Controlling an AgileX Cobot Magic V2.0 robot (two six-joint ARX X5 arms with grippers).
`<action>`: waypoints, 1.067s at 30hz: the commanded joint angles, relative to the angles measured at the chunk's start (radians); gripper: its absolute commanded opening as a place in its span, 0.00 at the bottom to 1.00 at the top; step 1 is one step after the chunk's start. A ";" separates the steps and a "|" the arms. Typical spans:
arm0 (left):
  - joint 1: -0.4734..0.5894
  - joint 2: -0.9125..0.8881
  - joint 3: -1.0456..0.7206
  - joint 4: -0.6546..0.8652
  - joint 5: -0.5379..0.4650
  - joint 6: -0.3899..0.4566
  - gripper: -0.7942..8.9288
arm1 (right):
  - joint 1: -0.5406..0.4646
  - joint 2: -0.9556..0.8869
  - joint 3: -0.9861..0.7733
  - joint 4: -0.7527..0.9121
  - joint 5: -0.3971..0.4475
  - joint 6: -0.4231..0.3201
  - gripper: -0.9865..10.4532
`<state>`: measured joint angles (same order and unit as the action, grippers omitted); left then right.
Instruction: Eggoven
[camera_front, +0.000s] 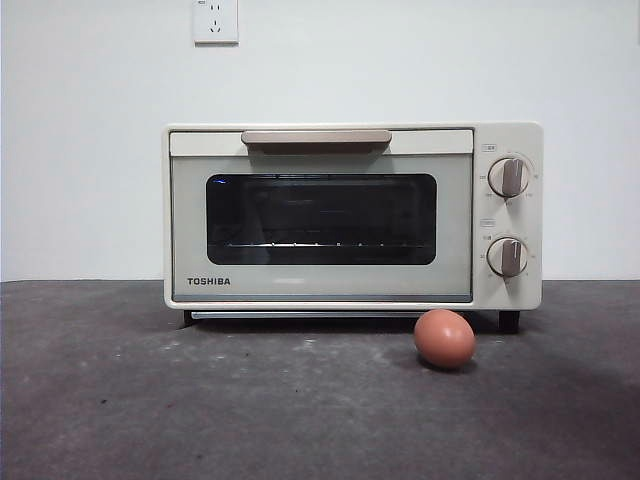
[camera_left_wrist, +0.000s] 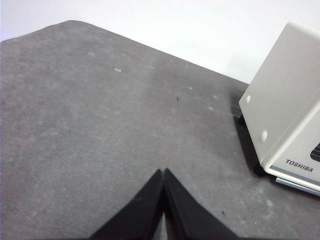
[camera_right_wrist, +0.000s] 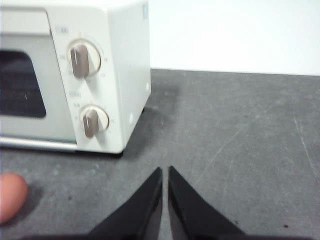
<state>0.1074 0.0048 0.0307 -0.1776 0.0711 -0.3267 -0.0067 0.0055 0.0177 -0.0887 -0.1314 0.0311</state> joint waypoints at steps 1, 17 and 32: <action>0.004 -0.002 -0.023 -0.002 0.006 -0.030 0.09 | 0.003 -0.002 -0.004 0.013 0.002 0.088 0.09; 0.003 0.035 0.144 -0.051 0.285 -0.137 0.09 | 0.005 0.014 0.171 -0.142 -0.079 0.373 0.09; -0.058 0.360 0.589 -0.341 0.544 0.018 0.09 | 0.031 0.356 0.615 -0.516 -0.320 0.171 0.09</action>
<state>0.0551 0.3515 0.5949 -0.5056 0.6075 -0.3573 0.0181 0.3382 0.5987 -0.5930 -0.4316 0.2710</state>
